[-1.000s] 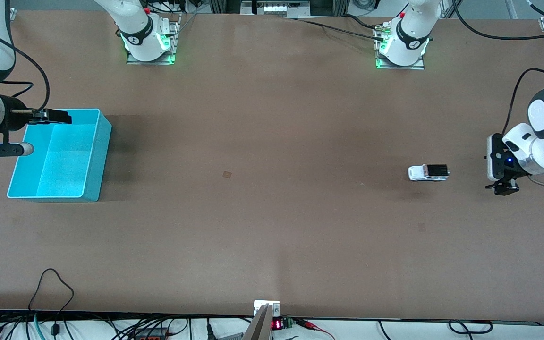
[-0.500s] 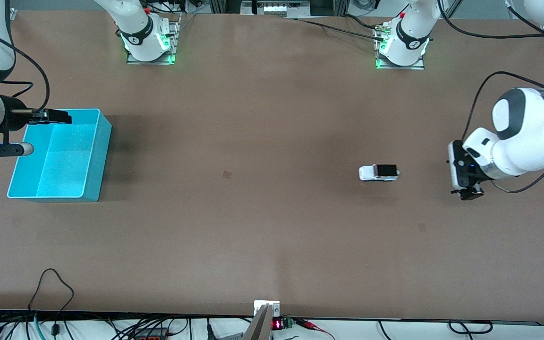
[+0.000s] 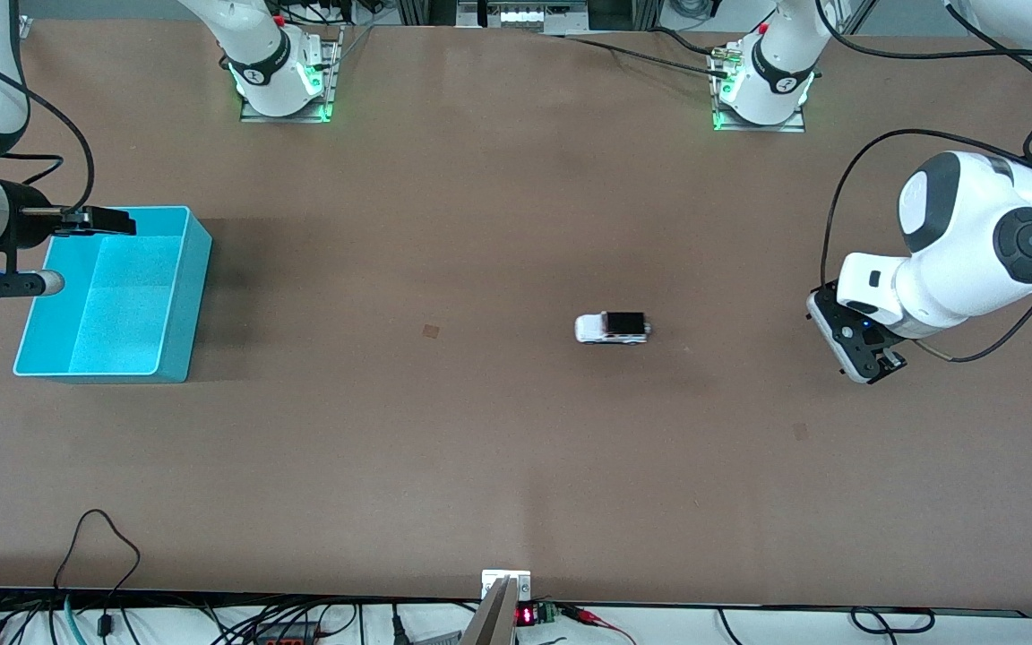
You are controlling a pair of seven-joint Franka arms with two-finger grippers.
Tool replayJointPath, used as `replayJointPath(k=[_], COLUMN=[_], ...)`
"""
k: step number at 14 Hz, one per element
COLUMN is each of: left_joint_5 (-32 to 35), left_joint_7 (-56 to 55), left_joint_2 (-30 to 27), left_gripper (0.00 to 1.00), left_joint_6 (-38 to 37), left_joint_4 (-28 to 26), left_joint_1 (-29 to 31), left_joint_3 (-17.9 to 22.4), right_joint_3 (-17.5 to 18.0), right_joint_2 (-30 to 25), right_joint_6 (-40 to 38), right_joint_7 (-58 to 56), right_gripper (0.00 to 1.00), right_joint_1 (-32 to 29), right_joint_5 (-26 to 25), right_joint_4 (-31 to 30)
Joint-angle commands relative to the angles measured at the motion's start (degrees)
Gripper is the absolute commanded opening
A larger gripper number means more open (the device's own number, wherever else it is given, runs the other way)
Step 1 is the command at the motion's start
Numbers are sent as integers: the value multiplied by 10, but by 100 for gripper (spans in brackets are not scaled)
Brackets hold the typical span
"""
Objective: Wind and store white jeep toy
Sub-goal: 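Retract the left gripper while the jeep rolls toward the bin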
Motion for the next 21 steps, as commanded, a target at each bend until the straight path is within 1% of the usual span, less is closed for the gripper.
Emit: replayJointPath(k=[1, 3, 6, 8, 9, 11, 12, 14, 16, 17, 19, 21], left_joint_5=[-7, -8, -9, -13, -26, -59, -61, -84, -91, -90, -86, -83], left_joint_7=[-85, -167, -335, -407, -444, -472, -472, -473, -486, -501, -537, -560], left_joint_2=[-12, -17, -26, -34, -40, -56, -58, -58, -58, -60, -60, -60], left_gripper=[100, 100, 100, 100, 100, 100, 100, 100, 100, 100, 100, 100], left_joint_6=[-11, -12, -16, -22, -23, -36, -52, -97, -139, -163, -216, -244], left_joint_4=[17, 18, 17, 19, 19, 28, 42, 75, 106, 122, 155, 164], left_joint_1=[-15, -16, -22, -37, -47, -61, -65, -75, -106, -114, -114, -113], left_joint_3=[10, 14, 19, 48, 63, 91, 106, 136, 177, 184, 185, 185], right_joint_3=[1, 1, 1, 1, 1, 1, 1, 1, 1, 1, -1, -1], right_joint_2=[-4, -4, -4, -4, -4, -4, -4, -4, -4, -5, -7, -10], right_joint_6=[-9, -9, -9, -9, -9, -13, -13, -11, -8, -8, -7, -12], right_joint_7=[2, 2, 2, 1, -2, -4, -4, -4, -5, -5, -5, -6], right_gripper=[100, 100, 100, 100, 100, 100, 100, 100, 100, 100, 100, 100], right_joint_1=[-3, -3, -3, -3, -3, -4, -4, -3, -3, -3, -3, -4], right_joint_5=[5, 6, 6, 5, 5, 5, 6, 7, 12, 20, 45, 50], right_joint_4=[2, 1, 1, 1, 1, 2, 3, 4, 6, 7, 13, 22])
